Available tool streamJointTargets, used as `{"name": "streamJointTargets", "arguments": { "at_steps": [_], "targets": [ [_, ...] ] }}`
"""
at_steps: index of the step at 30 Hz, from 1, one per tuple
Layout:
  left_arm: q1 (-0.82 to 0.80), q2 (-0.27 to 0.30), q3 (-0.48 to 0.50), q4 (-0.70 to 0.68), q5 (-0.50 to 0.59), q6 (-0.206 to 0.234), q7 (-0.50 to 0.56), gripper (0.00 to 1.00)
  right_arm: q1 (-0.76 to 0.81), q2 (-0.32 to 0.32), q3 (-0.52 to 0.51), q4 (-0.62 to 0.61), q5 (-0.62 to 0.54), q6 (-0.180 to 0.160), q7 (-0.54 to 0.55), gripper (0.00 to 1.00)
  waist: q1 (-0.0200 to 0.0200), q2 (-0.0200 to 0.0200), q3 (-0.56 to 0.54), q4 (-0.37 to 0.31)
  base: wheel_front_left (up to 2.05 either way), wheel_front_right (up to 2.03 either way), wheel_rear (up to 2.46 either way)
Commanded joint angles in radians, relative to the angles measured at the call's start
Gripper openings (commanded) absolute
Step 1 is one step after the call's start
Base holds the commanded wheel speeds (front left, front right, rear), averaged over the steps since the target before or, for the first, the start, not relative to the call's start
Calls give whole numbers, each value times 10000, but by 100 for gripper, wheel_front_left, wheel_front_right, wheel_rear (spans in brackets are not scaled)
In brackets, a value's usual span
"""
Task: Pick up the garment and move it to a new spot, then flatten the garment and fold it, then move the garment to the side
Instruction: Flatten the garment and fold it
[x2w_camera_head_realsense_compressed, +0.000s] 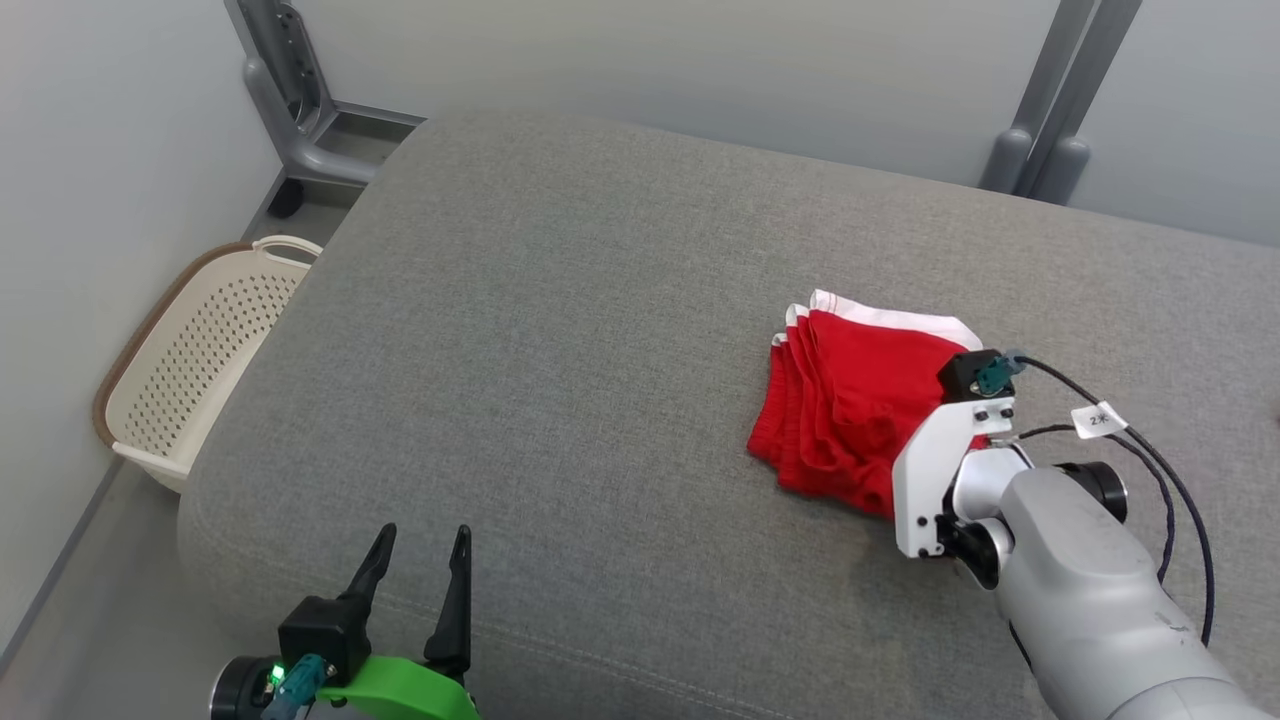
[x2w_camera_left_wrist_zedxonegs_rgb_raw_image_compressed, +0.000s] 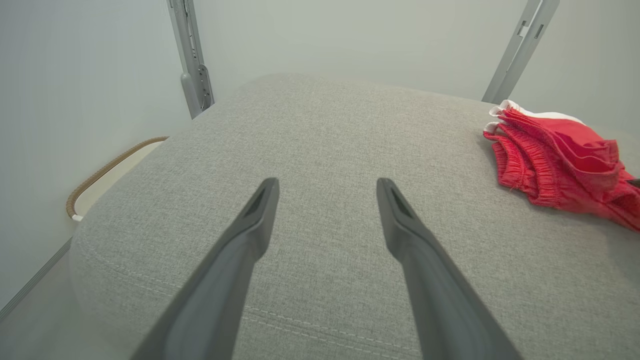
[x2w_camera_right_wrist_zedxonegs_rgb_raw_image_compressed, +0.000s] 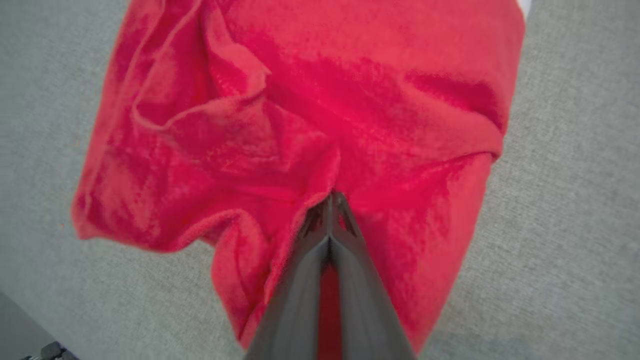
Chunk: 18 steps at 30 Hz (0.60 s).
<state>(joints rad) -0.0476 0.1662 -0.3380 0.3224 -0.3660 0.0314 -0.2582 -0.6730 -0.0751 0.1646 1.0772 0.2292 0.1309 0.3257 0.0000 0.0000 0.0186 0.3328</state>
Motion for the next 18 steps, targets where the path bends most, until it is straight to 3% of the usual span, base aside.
{"name": "streamJointTargets", "arguments": {
  "at_steps": [1,8,14,18],
  "targets": [
    [41,59,29,-28,-3,55,-73,100,105,3,73,-123,77,-6,49,0,0,0,-19,-2,0,0,0],
    [59,90,-18,-27,-46,48,-68,100,480,207,1127,-900,704,-6,358,0,0,0,-118,25,0,0,0],
    [71,129,-40,11,-94,67,-67,100,1029,220,2569,-2031,1905,-4,890,0,0,0,-232,110,0,0,0],
    [124,171,-18,-22,-126,120,-59,100,979,217,2766,-2649,2278,-6,918,0,0,0,-289,105,0,0,0]
  ]
}}
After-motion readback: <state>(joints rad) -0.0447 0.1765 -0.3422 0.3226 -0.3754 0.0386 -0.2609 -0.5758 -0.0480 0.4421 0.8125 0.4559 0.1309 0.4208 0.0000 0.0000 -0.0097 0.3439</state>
